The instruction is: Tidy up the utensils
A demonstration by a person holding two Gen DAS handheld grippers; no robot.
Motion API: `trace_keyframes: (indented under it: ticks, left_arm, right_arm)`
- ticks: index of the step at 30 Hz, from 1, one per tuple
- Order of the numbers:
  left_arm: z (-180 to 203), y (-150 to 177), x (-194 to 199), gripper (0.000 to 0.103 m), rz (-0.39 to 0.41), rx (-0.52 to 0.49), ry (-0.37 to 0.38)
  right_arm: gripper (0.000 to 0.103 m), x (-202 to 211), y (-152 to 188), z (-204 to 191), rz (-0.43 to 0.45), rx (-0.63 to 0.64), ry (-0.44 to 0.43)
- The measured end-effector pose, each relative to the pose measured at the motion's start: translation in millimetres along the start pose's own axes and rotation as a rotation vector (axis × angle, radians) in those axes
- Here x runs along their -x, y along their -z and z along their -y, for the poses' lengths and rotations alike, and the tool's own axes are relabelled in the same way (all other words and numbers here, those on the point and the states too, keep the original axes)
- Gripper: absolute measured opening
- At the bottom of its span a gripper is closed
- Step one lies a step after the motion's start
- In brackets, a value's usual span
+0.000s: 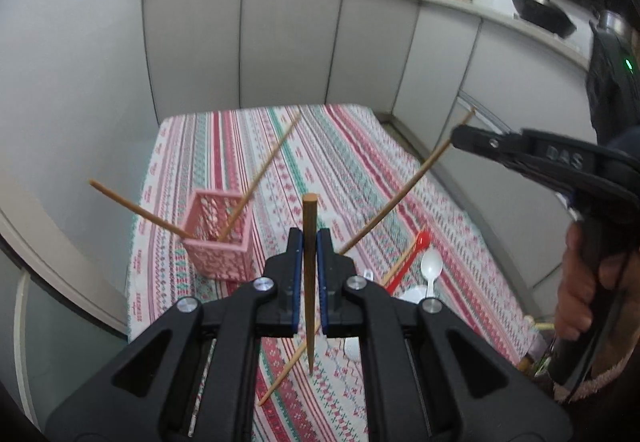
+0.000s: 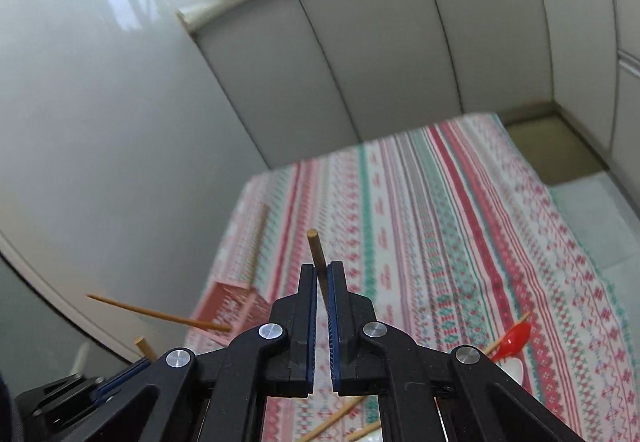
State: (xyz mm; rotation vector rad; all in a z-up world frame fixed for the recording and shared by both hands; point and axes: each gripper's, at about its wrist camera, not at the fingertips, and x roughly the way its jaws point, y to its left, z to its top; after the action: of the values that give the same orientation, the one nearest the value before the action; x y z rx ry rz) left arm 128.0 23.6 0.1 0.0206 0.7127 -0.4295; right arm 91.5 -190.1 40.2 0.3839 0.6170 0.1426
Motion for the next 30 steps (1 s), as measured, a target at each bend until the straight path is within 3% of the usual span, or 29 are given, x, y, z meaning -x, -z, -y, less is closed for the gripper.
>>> trace_keyframes:
  ticks: [7, 12, 15, 18, 21, 23, 24, 30]
  left_arm:
    - [-19, -25, 39, 0.008, 0.165, 0.06, -0.009]
    - [-25, -43, 72, 0.008, 0.337, 0.053, -0.091]
    - [-33, -51, 72, 0.008, 0.375, 0.075, -0.108]
    - [-42, -53, 60, 0.008, 0.355, 0.103, -0.118]
    - [-47, -48, 47, 0.008, 0.292, 0.129, -0.082]
    - [-45, -43, 42, 0.008, 0.247, 0.125, -0.069]
    - [-43, -40, 38, 0.008, 0.221, 0.12, -0.065]
    - [-35, -18, 17, 0.008, 0.08, 0.078, -0.05]
  right_arm:
    - [0.004, 35, -14, -23, 0.099, 0.036, -0.064]
    - [0.0, 49, -22, -38, 0.152, 0.057, -0.112]
    - [0.0, 49, -24, -45, 0.159, 0.07, -0.13]
    - [0.0, 36, -24, -46, 0.106, 0.089, -0.11]
    - [0.001, 8, -22, -35, -0.011, 0.1, -0.09]
    - [0.015, -26, -17, -17, -0.135, 0.06, -0.075]
    - [0.029, -44, -12, -8, -0.191, 0.039, -0.064]
    - [0.032, -128, 8, 26, -0.375, 0.082, 0.056]
